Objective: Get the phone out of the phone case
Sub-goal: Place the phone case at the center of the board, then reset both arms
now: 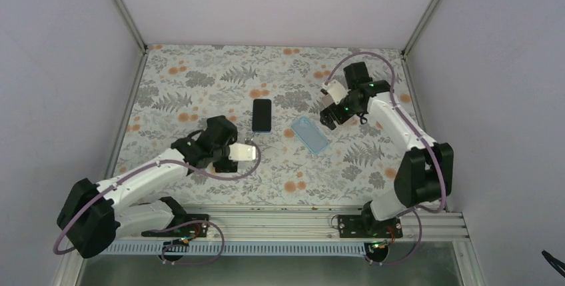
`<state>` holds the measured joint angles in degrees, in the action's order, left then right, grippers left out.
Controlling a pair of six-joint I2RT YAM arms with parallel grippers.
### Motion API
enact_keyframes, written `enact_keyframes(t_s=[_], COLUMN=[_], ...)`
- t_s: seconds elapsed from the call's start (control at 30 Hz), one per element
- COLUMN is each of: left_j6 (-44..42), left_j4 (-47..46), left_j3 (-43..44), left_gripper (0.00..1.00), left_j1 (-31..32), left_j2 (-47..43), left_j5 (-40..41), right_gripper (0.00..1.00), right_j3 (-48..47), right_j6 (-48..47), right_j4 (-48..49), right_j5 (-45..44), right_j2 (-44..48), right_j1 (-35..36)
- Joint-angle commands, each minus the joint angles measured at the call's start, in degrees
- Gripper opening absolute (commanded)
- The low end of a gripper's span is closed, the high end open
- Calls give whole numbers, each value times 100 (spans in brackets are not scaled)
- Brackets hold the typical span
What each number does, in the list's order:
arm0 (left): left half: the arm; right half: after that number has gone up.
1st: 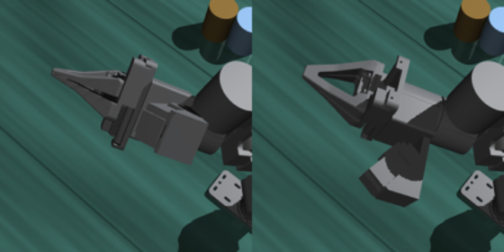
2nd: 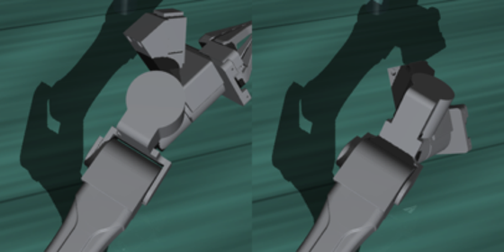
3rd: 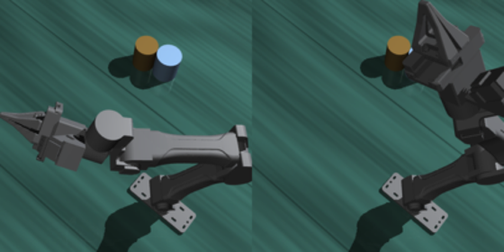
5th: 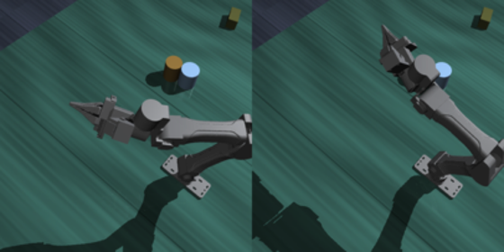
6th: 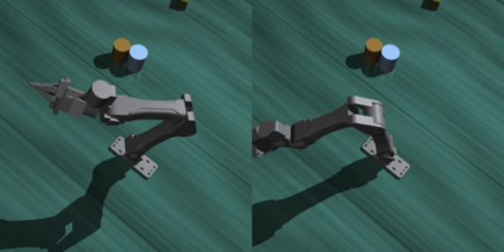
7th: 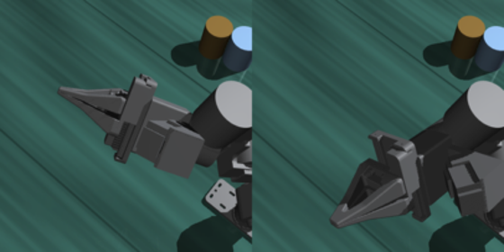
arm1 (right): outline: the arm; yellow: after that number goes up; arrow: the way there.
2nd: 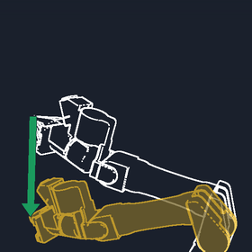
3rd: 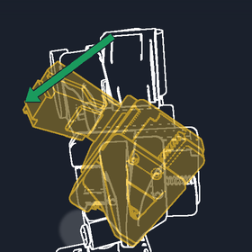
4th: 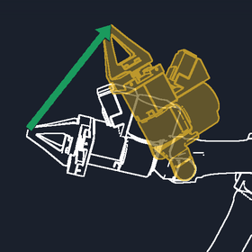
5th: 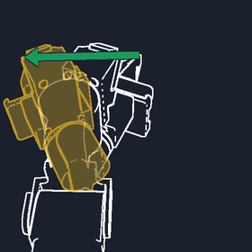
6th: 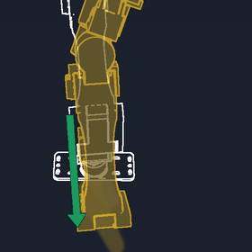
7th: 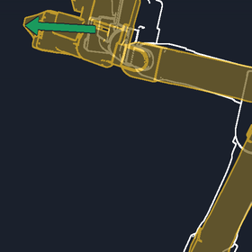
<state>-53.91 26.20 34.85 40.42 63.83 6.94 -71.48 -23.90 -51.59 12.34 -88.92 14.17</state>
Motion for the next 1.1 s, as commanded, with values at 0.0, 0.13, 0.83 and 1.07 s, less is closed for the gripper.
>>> enact_keyframes(t_s=[0.0, 0.13, 0.83, 1.07], left_j6=[780, 981, 3050, 2983], left_j4=[1723, 1344, -1347, -1307], left_j3=[1471, 2549, 1144, 885], left_gripper=[100, 100, 100, 100], left_j1=[-84, -1052, -6732, -6761], left_j2=[-180, -522, -692, -625], left_j5=[-990, -652, -2296, -2667], right_gripper=[100, 100, 100, 100], right_j3=[-318, -403, 1488, 1456], right_j6=[-34, 339, 1469, 1488], right_j4=[180, 1088, 4113, 4027], right_j5=[-1102, -1742, -2846, -2601], right_j2=[577, 1223, 1812, 1576], right_j1=[-41, -389, -2806, -2802])
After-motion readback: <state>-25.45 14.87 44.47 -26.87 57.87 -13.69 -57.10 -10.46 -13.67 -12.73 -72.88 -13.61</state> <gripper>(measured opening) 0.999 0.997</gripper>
